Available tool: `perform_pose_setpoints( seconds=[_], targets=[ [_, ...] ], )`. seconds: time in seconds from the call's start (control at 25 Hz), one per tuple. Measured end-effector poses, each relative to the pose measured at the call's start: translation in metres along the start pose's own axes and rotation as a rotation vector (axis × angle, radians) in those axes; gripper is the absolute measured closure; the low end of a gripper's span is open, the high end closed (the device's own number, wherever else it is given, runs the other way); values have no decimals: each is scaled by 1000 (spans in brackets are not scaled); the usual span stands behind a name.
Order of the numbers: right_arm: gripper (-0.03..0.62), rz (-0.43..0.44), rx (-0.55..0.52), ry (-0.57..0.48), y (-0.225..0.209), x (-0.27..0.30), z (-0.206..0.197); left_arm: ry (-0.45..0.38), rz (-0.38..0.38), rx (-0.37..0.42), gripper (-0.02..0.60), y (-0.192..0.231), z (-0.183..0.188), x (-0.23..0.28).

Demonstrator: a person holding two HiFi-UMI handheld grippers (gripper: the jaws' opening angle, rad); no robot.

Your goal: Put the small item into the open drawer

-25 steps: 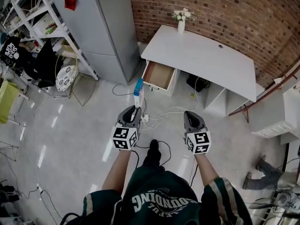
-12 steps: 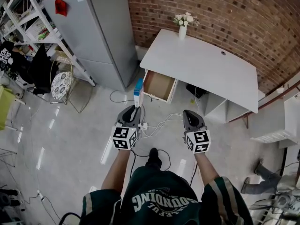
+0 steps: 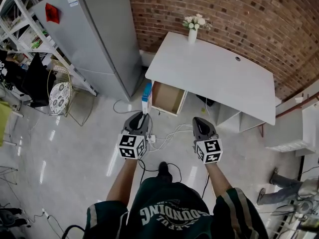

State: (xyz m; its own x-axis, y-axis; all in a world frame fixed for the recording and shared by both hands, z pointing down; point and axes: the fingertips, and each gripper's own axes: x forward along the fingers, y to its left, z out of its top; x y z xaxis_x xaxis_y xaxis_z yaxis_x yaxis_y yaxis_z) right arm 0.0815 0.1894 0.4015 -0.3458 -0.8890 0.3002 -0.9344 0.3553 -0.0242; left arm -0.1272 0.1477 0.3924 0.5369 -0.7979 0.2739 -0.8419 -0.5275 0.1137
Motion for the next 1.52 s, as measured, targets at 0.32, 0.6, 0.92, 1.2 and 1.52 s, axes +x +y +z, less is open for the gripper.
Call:
perform_pose_setpoints(
  seconds=[0.32,0.6,0.92,1.2,1.52],
  targets=[
    [569,-25,7,16,-4,32,-1,4,-29,-1,489,23,3,30],
    [569,-59,6,31,-4,33,-1,-5,-57,-9,488,31,8,42],
    [569,-90,-7,24,-8,30,4,-8,-79,-15,488,29,8,51],
    [569,-80,6,12,-18,42,3,-3,-84,-10,488,24,7,69],
    [569,-55,13,21,-41,81,6,16,-76,-18,488,35,8,110]
  ],
)
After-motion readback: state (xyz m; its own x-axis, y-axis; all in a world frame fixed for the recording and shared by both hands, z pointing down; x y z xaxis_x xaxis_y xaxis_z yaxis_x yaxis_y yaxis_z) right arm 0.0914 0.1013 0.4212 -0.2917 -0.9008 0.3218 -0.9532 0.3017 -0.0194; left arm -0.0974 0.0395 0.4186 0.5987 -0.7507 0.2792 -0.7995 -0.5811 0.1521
